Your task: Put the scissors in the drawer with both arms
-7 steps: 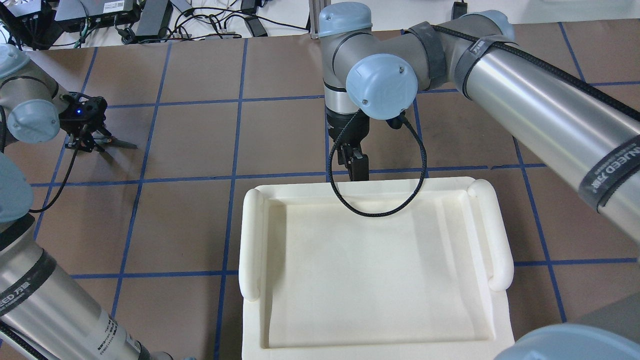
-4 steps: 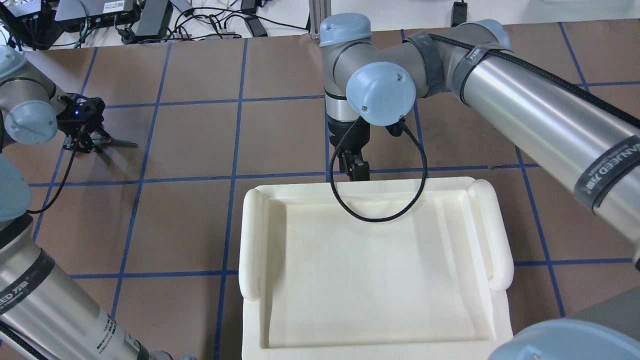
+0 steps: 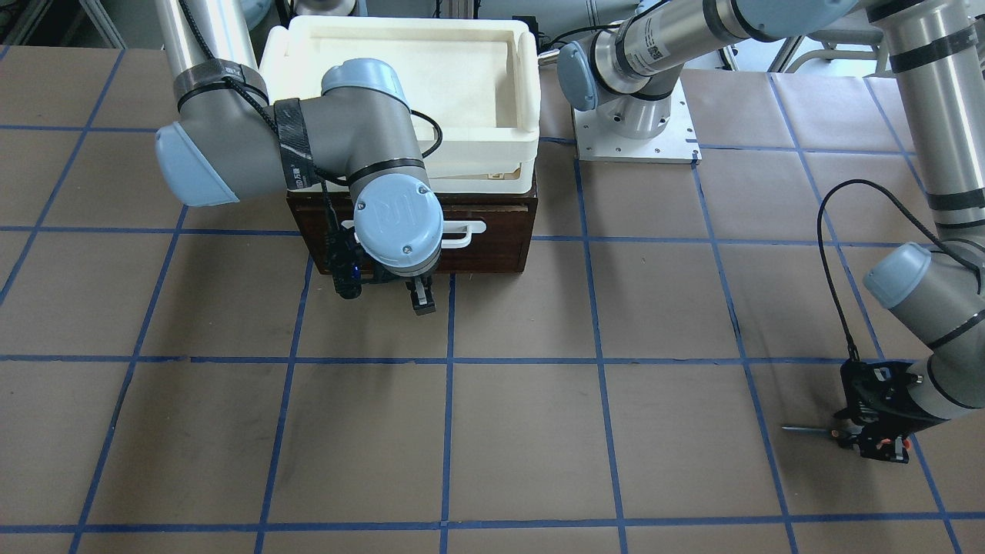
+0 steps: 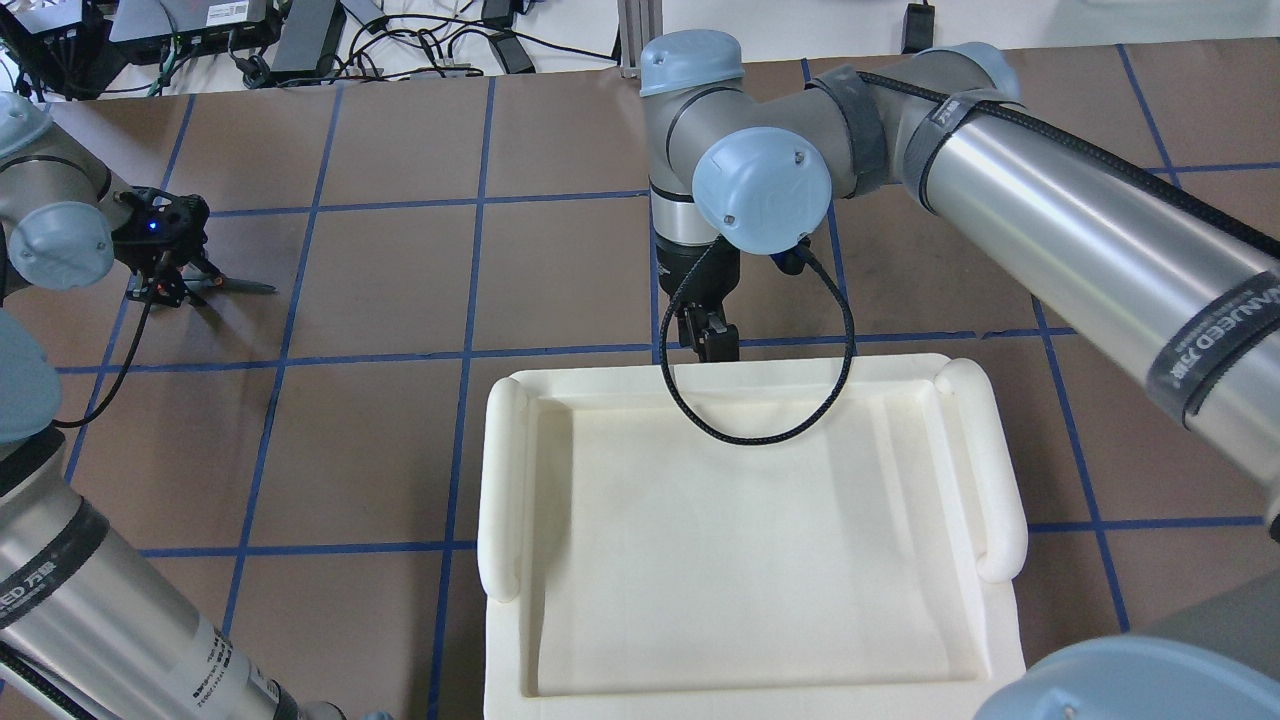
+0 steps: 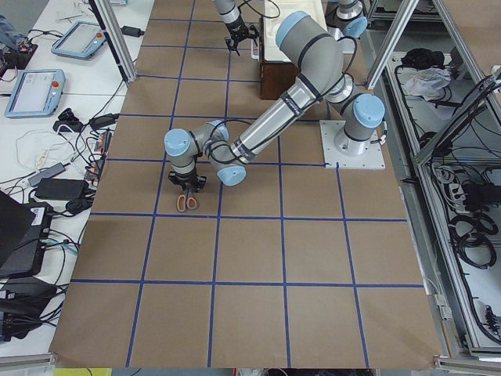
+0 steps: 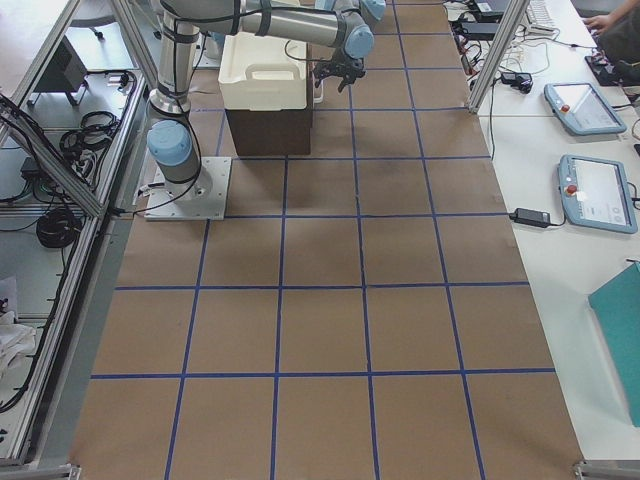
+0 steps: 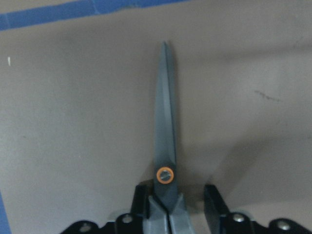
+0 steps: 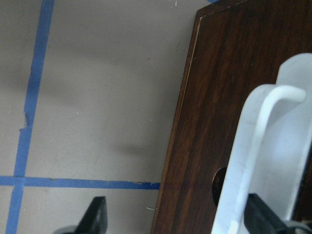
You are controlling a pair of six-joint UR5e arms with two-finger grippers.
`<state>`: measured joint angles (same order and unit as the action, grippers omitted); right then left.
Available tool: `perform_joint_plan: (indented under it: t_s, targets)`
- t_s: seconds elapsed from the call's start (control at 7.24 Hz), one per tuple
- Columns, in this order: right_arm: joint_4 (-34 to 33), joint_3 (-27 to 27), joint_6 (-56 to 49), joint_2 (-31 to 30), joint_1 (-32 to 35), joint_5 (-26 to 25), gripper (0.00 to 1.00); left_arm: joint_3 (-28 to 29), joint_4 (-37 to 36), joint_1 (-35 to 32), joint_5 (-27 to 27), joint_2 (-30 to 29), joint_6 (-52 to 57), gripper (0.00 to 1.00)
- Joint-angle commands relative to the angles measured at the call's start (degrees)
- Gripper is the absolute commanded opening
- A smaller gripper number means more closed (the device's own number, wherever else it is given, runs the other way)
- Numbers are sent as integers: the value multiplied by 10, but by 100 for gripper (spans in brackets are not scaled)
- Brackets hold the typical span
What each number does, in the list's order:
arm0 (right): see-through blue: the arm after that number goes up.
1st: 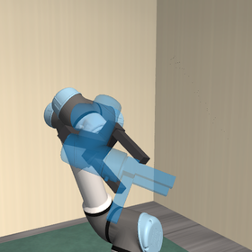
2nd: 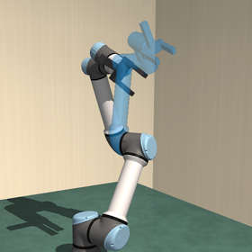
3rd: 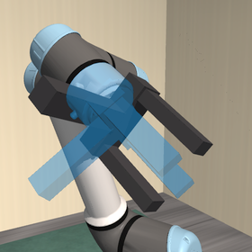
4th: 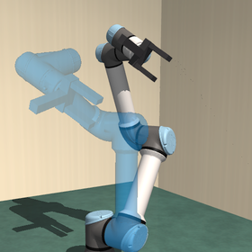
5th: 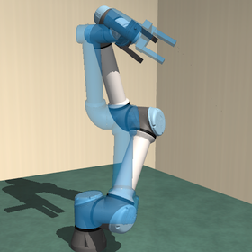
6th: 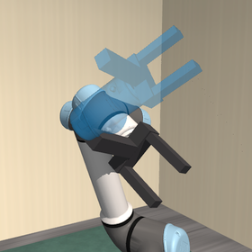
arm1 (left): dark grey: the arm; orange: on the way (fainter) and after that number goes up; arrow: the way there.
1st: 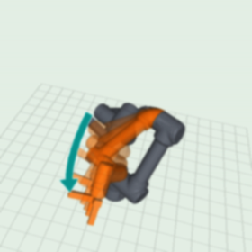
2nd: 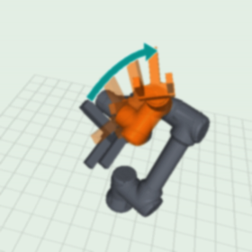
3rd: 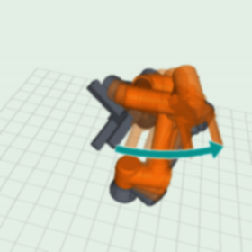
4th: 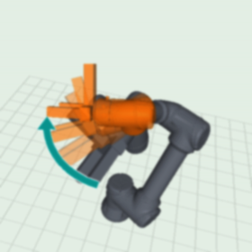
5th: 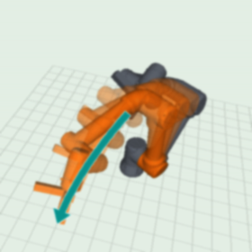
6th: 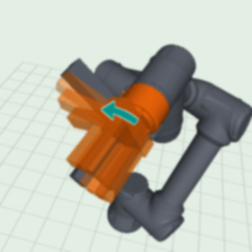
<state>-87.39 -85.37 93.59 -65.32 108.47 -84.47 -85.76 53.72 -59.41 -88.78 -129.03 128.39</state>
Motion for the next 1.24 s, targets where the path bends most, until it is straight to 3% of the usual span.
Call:
perform_joint_plan:
  t_s: [0.0, 0.28, 1.1]
  targets:
    - [-2, -1, -1, 1, -3, 0, 100, 0, -1, 0, 0, 0, -2, 36]
    - [-2, -2, -1, 7, -3, 0, 100, -1, -1, 0, 0, 2, -5, 19]
    - [-24, -3, -6, 9, -4, 8, 100, 0, 14, -9, -6, 39, -48, 16]
